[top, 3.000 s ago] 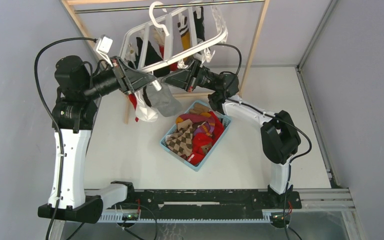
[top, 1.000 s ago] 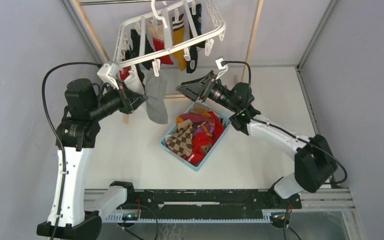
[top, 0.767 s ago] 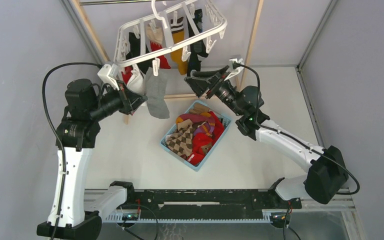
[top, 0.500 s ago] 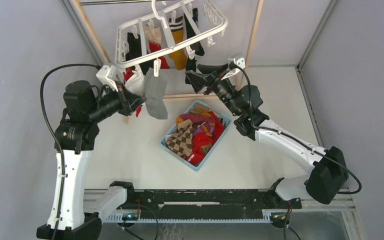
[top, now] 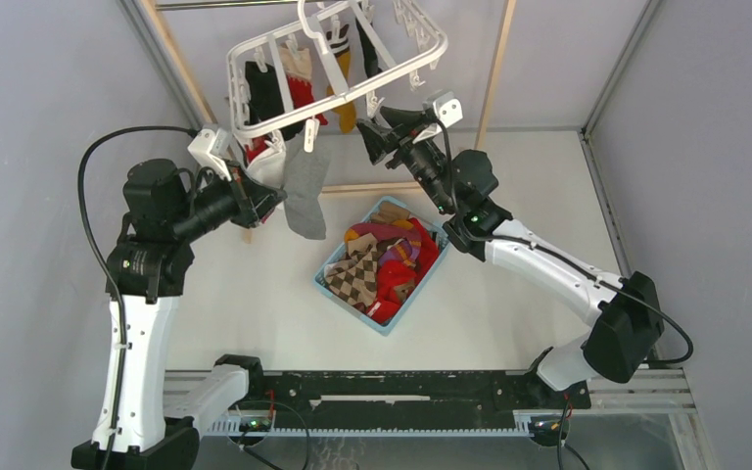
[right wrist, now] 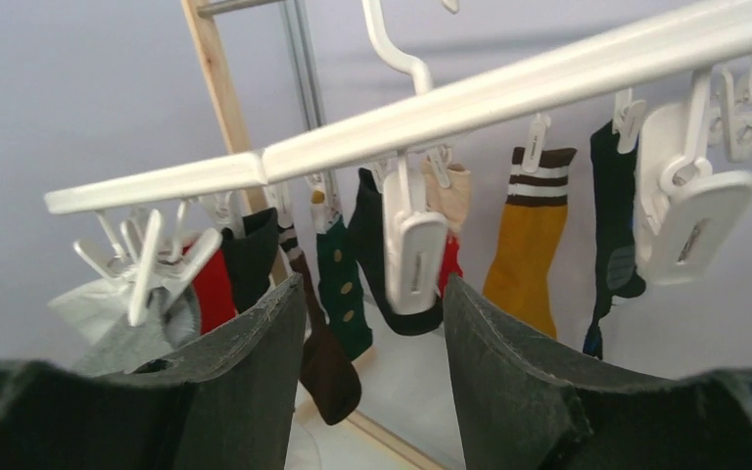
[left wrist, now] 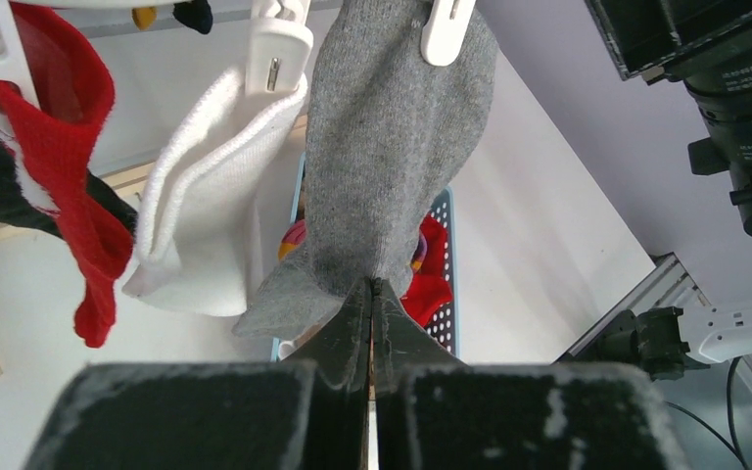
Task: Clip the socks to the hanger
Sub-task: Open the clamp at the hanger.
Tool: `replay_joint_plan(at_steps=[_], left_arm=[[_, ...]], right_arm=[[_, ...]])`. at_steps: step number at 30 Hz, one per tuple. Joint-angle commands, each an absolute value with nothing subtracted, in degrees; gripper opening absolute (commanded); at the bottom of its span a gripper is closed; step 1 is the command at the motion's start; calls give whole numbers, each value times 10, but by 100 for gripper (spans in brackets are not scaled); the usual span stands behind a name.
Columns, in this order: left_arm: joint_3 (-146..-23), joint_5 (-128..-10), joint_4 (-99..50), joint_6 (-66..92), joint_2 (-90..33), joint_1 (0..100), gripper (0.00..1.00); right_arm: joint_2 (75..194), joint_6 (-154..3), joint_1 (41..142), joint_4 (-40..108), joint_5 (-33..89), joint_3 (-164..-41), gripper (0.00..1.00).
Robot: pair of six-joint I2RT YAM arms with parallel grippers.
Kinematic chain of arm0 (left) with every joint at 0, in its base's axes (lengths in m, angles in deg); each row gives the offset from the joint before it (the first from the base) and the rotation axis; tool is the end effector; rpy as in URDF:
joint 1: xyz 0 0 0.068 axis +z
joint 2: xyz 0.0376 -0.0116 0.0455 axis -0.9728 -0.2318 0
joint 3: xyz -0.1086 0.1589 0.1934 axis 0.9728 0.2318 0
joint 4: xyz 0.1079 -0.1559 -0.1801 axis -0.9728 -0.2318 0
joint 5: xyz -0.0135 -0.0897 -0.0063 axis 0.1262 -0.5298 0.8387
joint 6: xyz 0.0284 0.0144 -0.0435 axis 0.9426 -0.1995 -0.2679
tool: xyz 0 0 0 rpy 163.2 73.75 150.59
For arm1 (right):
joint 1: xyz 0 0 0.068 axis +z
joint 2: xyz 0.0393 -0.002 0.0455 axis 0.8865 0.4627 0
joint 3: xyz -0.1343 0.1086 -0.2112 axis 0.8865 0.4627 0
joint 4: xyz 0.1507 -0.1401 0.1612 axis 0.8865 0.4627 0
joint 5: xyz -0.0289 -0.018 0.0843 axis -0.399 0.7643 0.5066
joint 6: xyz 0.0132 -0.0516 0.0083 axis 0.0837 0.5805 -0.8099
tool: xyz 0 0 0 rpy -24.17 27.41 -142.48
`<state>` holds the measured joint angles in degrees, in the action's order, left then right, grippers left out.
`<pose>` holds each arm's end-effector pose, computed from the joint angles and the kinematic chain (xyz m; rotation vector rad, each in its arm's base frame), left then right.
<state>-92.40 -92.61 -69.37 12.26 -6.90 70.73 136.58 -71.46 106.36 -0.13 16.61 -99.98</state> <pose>0.1551 -0.0349 0.4589 0.2872 1.8622 -0.7400 0.2481 0.2359 0.4325 -0.3676 1.1377 0.6853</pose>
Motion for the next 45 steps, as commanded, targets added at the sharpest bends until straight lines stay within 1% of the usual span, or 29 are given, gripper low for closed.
replay_joint_plan(at_steps=[1, 9, 16, 20, 22, 25, 27, 36, 45], left_arm=[[-936, -930, -688, 138, -59, 706, 0], [-943, -930, -690, 140, -60, 706, 0], [-946, -932, -693, 141, -58, 706, 0], [-948, -933, -693, 140, -60, 706, 0], [-948, -933, -693, 141, -59, 706, 0], [-950, -932, -695, 143, -60, 706, 0], [-953, -933, -697, 145, -61, 706, 0], [-957, -932, -702, 150, -60, 707, 0], [-960, -933, -704, 152, -62, 707, 0]], right_arm=[[1370, -687, 1059, -2, 148, -1025, 59], [1376, -668, 1055, -5, 146, -1027, 54], [1379, -671, 1044, -9, 152, -1031, 52], [1388, -665, 1045, -3, 157, -1043, 47], [1390, -663, 1047, -8, 154, -1045, 48], [1397, -651, 1052, -15, 144, -1047, 53], [1402, -640, 1058, -17, 139, -1050, 55], [1418, -600, 1078, -17, 120, -1074, 55], [1424, -581, 1085, -12, 110, -1085, 52]])
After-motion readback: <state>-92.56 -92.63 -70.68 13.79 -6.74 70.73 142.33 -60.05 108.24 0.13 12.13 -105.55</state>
